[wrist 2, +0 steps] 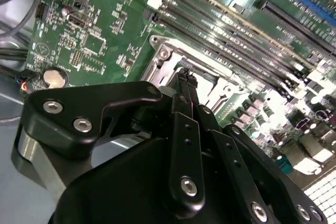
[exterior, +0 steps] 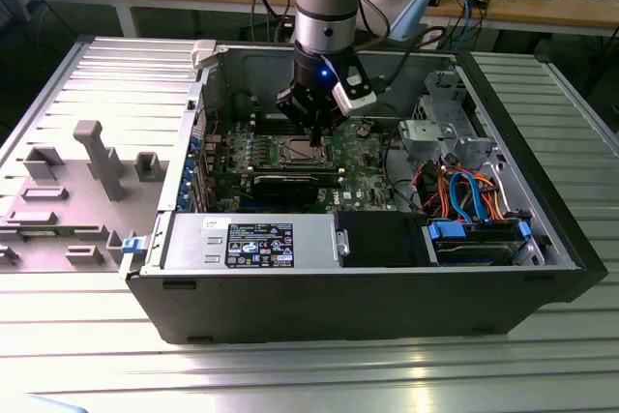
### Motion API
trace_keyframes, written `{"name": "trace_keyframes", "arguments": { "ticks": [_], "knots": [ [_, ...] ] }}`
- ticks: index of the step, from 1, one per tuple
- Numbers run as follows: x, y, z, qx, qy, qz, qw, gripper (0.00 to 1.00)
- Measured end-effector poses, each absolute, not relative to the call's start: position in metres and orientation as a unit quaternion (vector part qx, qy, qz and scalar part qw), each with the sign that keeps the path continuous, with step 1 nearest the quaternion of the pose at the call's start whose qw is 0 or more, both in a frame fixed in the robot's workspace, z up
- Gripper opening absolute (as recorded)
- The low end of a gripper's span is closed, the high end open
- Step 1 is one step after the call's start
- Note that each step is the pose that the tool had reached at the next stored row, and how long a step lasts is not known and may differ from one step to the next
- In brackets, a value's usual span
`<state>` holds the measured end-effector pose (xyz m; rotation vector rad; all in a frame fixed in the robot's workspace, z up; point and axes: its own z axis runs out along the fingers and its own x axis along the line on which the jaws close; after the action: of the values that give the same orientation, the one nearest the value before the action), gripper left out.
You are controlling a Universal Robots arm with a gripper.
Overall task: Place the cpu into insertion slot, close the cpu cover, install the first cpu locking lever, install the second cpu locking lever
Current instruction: 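Install the second cpu locking lever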
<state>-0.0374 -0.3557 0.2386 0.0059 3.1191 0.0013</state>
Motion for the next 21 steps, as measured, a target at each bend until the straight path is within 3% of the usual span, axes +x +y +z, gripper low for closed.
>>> {"name": "trace_keyframes", "arguments": {
  "ticks": [21],
  "knots": [
    [-0.037, -0.371, 0.238, 0.002, 1.000, 0.007, 0.011, 0.11]
  ]
}}
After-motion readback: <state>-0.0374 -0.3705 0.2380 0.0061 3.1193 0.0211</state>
